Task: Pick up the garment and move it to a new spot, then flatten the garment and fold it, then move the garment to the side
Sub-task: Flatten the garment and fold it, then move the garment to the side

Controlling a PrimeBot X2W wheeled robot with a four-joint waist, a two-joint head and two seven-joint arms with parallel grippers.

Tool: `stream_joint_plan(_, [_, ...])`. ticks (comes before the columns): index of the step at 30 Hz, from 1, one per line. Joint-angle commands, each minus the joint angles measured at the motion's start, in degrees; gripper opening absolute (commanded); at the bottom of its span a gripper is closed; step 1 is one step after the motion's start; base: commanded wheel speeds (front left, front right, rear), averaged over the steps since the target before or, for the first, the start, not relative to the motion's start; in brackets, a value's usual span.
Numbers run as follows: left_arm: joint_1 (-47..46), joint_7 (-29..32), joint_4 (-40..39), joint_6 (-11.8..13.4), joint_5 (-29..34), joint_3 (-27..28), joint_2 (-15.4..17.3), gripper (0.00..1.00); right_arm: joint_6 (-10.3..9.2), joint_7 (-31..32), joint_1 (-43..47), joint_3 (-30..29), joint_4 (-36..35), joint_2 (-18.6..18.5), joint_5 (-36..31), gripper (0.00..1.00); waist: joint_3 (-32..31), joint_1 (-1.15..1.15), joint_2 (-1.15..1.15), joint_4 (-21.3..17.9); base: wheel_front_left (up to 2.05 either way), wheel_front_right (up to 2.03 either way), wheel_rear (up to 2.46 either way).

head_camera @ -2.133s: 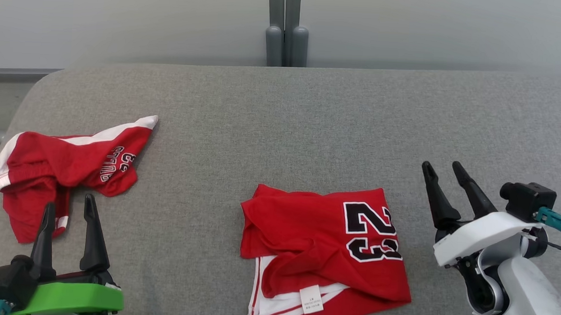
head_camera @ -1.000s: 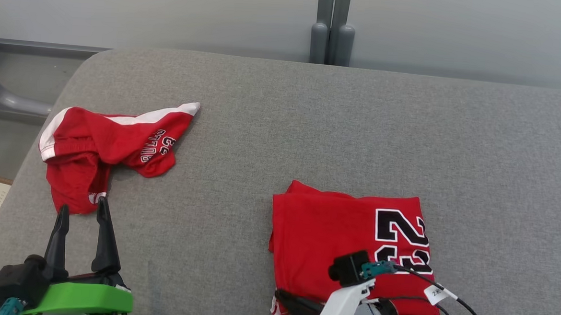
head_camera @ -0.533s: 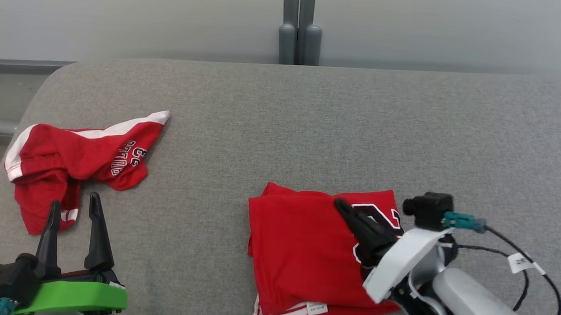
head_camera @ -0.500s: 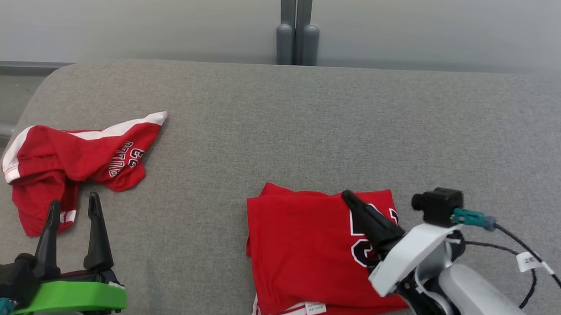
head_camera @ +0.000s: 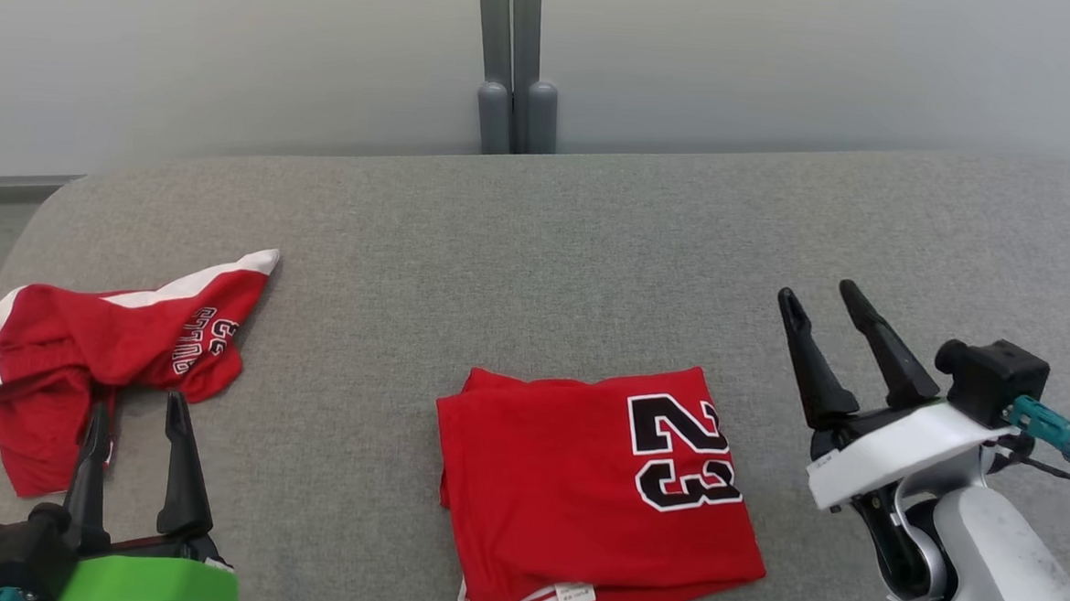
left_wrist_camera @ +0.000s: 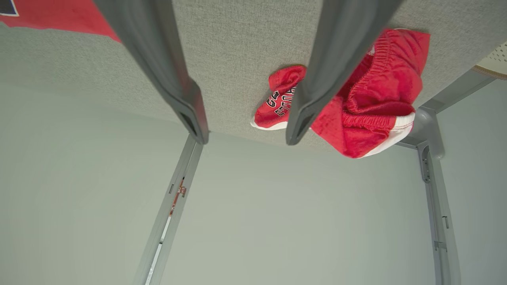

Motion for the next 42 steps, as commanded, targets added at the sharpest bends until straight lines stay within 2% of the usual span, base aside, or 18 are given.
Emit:
stream_joint_plan(1, [0.66, 0.0, 0.06, -0.23, 0.3, -0.07, 0.07, 1.0, 0.03, -0.77, 1.32, -1.36, -0.37, 0.43, -1.93, 1.0, -0.32, 0.0, 0.0, -0.43, 0.0, 0.0, 0.0])
stream_joint_plan(7, [1.19, 0.0, 0.62, -0.49, 2.7, -1.47, 0.07, 1.0, 0.03, -3.76, 4.33, -7.22, -1.67, 3.05, -9.73, 1.0, 0.02, 0.0, 0.0, -0.86, 0.0, 0.0, 0.0])
stream_joint_plan(13, [0.3, 0.0, 1.28, -0.84, 6.42, -3.35, 0.28, 1.0, 0.03, -4.86, 5.83, -9.45, -1.0, 4.08, -14.04, 1.0, 0.7, 0.0, 0.0, -1.04, 0.0, 0.0, 0.0])
stream_joint_plan(20, [-0.94, 0.0, 0.96, -1.03, 7.69, -3.8, 0.26, 1.0, 0.03, -4.99, 5.57, -9.4, 0.72, 4.97, -13.76, 1.0, 1.69, 0.0, 0.0, -1.22, 0.0, 0.0, 0.0])
stream_joint_plan(42, [-2.36, 0.0, 1.8, -1.29, 8.09, -3.53, 0.15, 1.0, 0.03, -5.0, 3.65, -6.74, 5.19, 3.95, -12.72, 1.0, 1.7, 0.0, 0.0, -0.53, 0.0, 0.0, 0.0])
